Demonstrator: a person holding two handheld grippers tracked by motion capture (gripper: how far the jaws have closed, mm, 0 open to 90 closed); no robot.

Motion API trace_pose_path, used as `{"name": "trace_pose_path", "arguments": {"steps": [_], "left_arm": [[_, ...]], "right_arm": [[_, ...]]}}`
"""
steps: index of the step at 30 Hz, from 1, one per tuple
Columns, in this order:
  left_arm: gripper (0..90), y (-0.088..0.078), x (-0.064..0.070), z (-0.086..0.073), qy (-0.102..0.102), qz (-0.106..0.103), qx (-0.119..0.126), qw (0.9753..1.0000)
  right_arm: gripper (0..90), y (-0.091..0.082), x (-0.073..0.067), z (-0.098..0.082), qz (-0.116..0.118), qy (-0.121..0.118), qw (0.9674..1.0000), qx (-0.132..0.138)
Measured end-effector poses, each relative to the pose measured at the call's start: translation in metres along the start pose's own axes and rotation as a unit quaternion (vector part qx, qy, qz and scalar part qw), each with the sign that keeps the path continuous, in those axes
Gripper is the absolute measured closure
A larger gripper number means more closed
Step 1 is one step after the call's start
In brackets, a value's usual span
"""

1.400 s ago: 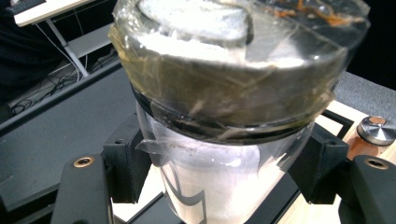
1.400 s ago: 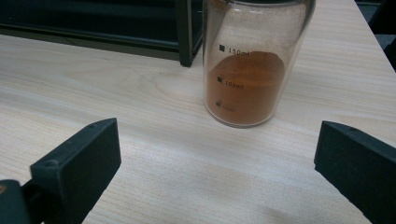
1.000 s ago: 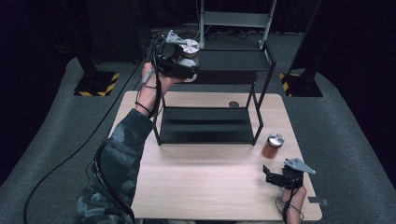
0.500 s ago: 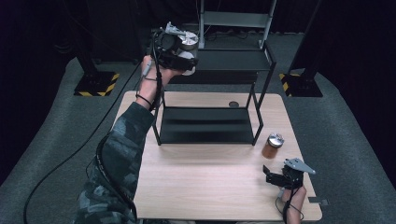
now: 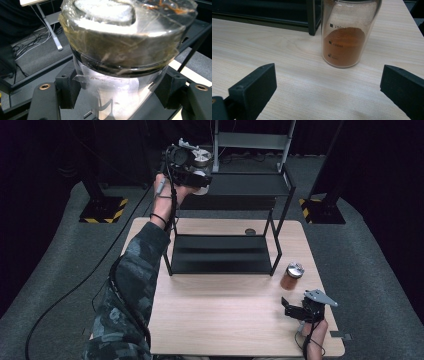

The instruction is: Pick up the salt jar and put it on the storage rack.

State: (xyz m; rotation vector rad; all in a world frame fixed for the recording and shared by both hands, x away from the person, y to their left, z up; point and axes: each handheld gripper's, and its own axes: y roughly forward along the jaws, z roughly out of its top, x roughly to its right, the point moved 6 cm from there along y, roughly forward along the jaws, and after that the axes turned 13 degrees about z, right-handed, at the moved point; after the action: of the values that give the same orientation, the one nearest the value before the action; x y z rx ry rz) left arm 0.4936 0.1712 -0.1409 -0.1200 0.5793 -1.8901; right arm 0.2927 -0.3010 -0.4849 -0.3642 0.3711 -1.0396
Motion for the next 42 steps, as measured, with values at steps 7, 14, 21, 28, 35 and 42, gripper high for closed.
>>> {"name": "trace_pose_path", "arguments": {"steps": [7, 14, 21, 28, 35, 42], "left_arm": [[30.5, 0.011, -0.003, 0.003, -0.015, 0.009, -0.012, 0.9998], [30.5, 0.022, -0.004, 0.003, -0.027, 0.015, -0.022, 0.9993], [30.5, 0.028, -0.003, 0.004, -0.034, 0.017, -0.027, 0.9989], [30.5, 0.036, -0.007, 0.001, -0.053, 0.015, -0.033, 0.9980], [30.4, 0.038, -0.006, -0.001, -0.057, 0.019, -0.027, 0.9978], [30.4, 0.041, -0.002, -0.003, -0.057, 0.027, -0.018, 0.9979]], "right_arm": [[0.0, 0.000, 0.000, 0.000, 0.001, -0.001, 1.0000, 0.000], [0.0, 0.000, 0.000, 0.000, 0.002, 0.000, 1.0000, 0.000], [0.0, 0.000, 0.000, 0.000, 0.002, 0.000, 1.0000, 0.000], [0.0, 0.000, 0.001, 0.000, 0.002, -0.001, 1.0000, 0.000], [0.0, 0.000, 0.001, 0.000, 0.002, -0.001, 1.0000, 0.000], [0.0, 0.000, 0.001, 0.000, 0.002, -0.001, 1.0000, 0.000]]}}
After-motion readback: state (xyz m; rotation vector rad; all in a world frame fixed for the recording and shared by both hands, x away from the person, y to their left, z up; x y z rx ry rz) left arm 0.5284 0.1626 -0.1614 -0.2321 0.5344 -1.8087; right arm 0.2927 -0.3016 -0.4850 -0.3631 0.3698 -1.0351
